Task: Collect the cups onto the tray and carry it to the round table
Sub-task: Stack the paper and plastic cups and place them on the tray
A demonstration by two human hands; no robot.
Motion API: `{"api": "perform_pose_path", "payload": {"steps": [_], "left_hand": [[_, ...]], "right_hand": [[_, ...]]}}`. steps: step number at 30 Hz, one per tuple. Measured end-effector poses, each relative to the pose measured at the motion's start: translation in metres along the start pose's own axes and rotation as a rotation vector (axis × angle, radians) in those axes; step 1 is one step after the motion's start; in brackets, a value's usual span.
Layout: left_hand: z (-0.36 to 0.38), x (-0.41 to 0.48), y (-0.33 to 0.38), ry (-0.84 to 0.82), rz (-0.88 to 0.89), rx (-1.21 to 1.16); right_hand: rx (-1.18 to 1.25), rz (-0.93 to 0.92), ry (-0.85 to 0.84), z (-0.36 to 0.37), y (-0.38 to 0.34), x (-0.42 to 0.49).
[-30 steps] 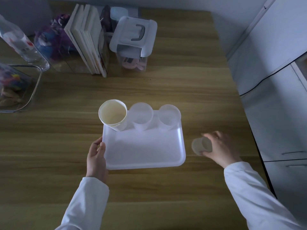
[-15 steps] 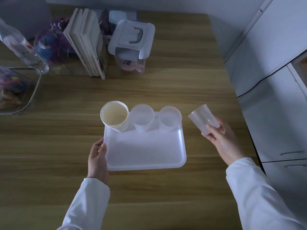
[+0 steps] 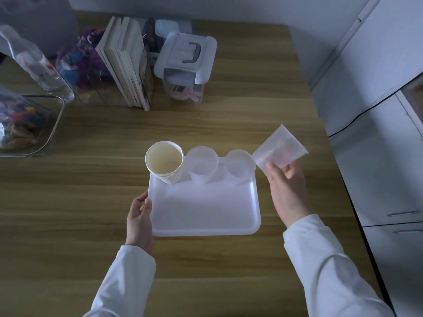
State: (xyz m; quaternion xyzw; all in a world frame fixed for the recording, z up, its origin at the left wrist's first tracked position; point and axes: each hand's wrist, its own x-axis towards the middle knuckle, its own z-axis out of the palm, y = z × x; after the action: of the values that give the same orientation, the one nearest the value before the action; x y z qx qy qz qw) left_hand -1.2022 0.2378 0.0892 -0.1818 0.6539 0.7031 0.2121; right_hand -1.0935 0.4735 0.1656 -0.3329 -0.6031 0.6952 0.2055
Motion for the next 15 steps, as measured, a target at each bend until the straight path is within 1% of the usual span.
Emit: {"api": "perform_pose_path", "payload": {"steps": [1,4,10,15], "left_hand": [[0.0,-0.001,0.0,0.0,-0.001,0.0],[0.0,-0.003,0.0,-0.002,-0.001,0.005],[0.002,-0.008,0.003,-0.018,-0.011,0.003],[0.005,-0.012,0.006,-0.01,-0.018,-0.009]], "right_hand": [[-0.044,-0.033,-0.02,0.003,0.0,0.001],[-0.059,-0.111,-0.08,0.012,0.004,0.003],[-0.449,-0.226,-0.029,0.019,0.013,0.005],[-0.542,-0.177,-0.029,0.018,0.023,0.011]]}}
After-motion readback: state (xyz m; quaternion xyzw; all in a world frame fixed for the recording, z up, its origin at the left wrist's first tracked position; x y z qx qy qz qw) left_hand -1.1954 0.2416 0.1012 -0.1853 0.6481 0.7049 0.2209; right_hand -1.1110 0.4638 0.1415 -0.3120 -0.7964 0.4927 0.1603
